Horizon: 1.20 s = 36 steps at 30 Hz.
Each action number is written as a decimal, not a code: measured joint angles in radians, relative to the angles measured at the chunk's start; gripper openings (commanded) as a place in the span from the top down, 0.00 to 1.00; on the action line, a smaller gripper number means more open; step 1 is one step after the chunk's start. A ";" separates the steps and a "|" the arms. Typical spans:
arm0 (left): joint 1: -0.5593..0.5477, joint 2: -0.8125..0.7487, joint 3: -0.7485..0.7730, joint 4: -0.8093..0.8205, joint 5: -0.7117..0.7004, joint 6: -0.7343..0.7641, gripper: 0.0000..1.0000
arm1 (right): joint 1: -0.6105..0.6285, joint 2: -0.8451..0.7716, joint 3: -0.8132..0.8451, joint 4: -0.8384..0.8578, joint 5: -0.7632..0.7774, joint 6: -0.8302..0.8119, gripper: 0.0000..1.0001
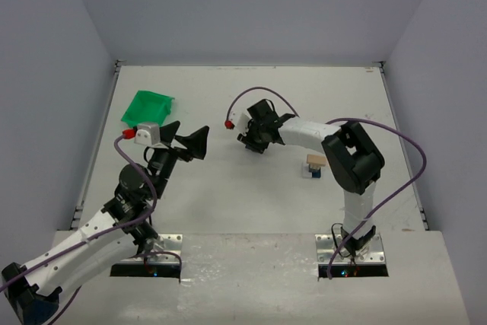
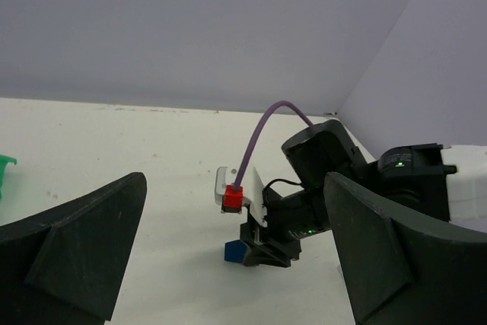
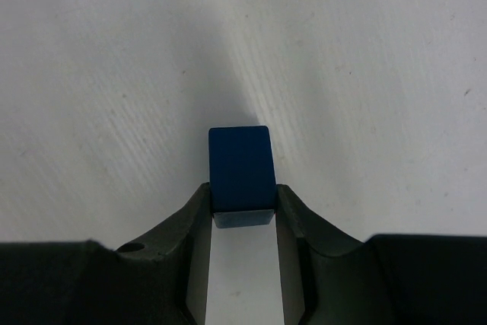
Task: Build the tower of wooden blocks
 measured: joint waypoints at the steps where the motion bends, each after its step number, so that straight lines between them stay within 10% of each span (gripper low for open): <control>1: 0.000 0.006 -0.002 0.003 -0.001 -0.001 0.00 | 0.000 -0.024 -0.013 -0.010 -0.007 -0.011 1.00; 14: 0.001 0.422 0.103 0.014 -0.098 -0.061 0.00 | -0.259 -0.495 0.058 -0.290 -0.283 -0.304 1.00; 36: 0.008 0.718 0.233 0.047 -0.088 -0.078 0.00 | -0.401 -0.736 -0.237 -0.615 -0.251 -0.575 0.97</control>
